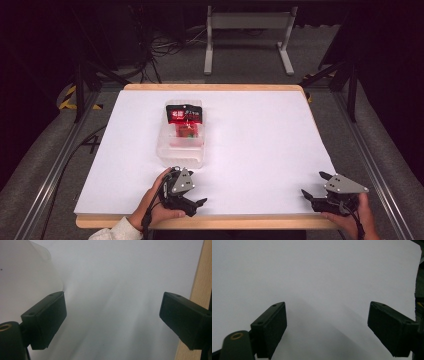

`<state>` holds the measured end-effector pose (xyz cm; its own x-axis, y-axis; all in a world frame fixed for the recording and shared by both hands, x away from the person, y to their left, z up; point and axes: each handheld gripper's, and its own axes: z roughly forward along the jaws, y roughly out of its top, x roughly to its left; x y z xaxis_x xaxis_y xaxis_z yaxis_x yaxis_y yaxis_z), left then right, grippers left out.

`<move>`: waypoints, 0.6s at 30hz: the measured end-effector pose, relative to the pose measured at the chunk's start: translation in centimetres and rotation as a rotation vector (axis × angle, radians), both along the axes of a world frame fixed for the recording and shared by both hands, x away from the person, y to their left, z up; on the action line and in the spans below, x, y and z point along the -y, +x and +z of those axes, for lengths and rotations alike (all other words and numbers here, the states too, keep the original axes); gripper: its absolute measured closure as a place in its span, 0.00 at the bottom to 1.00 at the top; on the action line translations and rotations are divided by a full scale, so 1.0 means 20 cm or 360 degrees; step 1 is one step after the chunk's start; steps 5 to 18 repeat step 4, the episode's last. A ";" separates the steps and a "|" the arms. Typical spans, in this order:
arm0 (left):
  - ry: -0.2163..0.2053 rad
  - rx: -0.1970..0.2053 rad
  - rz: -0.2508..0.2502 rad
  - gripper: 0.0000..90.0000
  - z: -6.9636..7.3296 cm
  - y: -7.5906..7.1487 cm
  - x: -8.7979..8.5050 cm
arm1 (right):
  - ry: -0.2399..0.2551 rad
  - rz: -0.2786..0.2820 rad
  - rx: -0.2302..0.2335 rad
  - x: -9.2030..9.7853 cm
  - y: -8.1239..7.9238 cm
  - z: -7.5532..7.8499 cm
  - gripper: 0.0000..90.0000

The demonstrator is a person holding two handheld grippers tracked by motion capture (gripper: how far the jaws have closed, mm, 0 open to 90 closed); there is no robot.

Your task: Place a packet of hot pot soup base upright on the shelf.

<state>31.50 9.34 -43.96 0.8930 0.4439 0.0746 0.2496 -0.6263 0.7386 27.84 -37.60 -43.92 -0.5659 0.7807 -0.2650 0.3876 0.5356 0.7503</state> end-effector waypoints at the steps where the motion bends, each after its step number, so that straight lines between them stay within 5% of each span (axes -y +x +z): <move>1: -0.0001 0.0001 -0.0001 0.09 0.00 0.00 0.00 | 0.0000 0.0000 0.0000 0.00 0.00 0.00 0.18; 18: -0.0003 -0.0002 -0.0003 0.09 0.00 0.00 0.01 | 0.0003 0.0004 0.0006 0.00 0.00 0.00 0.18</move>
